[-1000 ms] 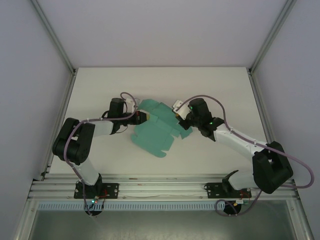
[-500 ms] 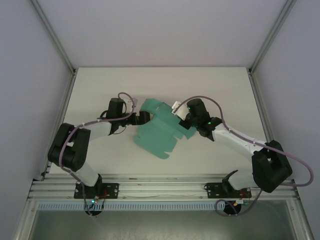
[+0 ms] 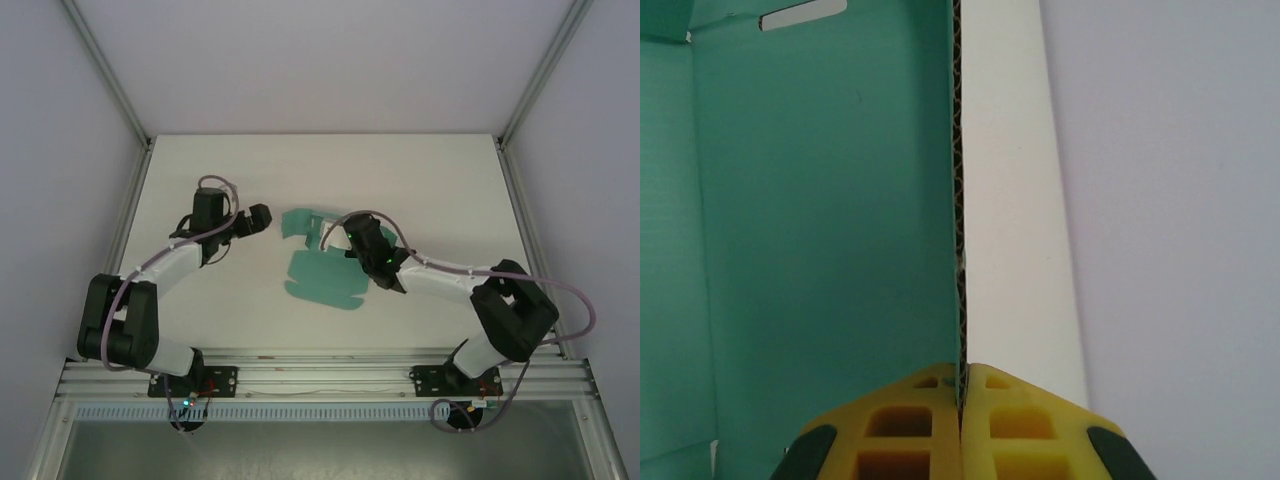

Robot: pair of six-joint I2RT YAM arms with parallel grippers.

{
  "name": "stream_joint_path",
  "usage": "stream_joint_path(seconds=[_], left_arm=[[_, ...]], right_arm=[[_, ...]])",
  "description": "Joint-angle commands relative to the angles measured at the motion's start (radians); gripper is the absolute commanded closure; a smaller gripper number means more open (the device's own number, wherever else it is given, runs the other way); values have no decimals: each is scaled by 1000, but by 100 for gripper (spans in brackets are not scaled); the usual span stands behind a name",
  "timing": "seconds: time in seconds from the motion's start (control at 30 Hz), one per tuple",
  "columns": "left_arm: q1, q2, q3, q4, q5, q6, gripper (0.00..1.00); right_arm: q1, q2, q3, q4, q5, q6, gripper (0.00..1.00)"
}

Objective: Assemble paper box

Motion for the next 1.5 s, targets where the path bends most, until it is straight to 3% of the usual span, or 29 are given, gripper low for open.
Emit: stream_joint_path(seconds=[0.0,0.27,0.4,0.63,0.77,1.47], left_arm=[[7,59,62,-34,-86,-22,0],[-2,230,146,66,73,20,0],[-33,285,179,67,100,72,1],[-82,334,182,114,173,133,7],[-99,321,117,253,284,140,10],[-218,217,-36,395,164,298,18]], right_arm=[[19,30,-28,151,85,-125,100],[25,84,-57,258,100,-191,100],[25,103,-59,284,104,-204,100],[28,84,-53,261,78,-159,100],[29,76,-51,241,89,-143,100],[31,49,-67,222,98,-105,100]])
